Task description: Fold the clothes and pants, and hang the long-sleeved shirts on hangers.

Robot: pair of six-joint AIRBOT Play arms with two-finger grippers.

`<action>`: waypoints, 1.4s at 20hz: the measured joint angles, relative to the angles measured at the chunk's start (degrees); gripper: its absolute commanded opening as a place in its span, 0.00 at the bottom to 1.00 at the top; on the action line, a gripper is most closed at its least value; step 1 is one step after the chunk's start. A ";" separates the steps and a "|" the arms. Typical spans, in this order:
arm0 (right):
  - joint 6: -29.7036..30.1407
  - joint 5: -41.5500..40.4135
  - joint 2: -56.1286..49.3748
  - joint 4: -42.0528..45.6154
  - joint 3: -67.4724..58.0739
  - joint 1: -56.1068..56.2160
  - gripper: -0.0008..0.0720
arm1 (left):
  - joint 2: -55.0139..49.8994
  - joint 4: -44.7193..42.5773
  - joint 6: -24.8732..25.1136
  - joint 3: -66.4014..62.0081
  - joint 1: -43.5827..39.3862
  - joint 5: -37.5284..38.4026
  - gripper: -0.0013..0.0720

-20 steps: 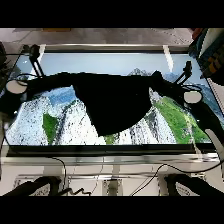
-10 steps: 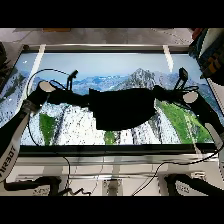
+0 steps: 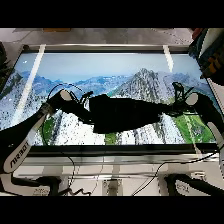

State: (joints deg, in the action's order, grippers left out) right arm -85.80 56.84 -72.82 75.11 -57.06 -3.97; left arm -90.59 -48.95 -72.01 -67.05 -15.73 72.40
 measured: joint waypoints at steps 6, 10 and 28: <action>-3.87 -3.93 -1.68 4.92 -4.87 -6.56 0.87 | -0.66 -0.22 0.00 -1.68 1.77 -1.22 0.97; 4.39 6.54 -8.04 -5.46 -9.29 -17.03 0.61 | -0.72 0.02 0.00 -2.40 2.64 -1.36 0.96; 19.43 9.77 -20.55 -20.00 -11.13 -8.24 0.96 | -0.72 0.17 -0.04 -2.64 2.91 -1.40 0.96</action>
State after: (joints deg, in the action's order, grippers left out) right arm -66.37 66.61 -93.36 55.11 -68.18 -12.21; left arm -91.31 -48.77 -72.05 -69.69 -12.82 71.00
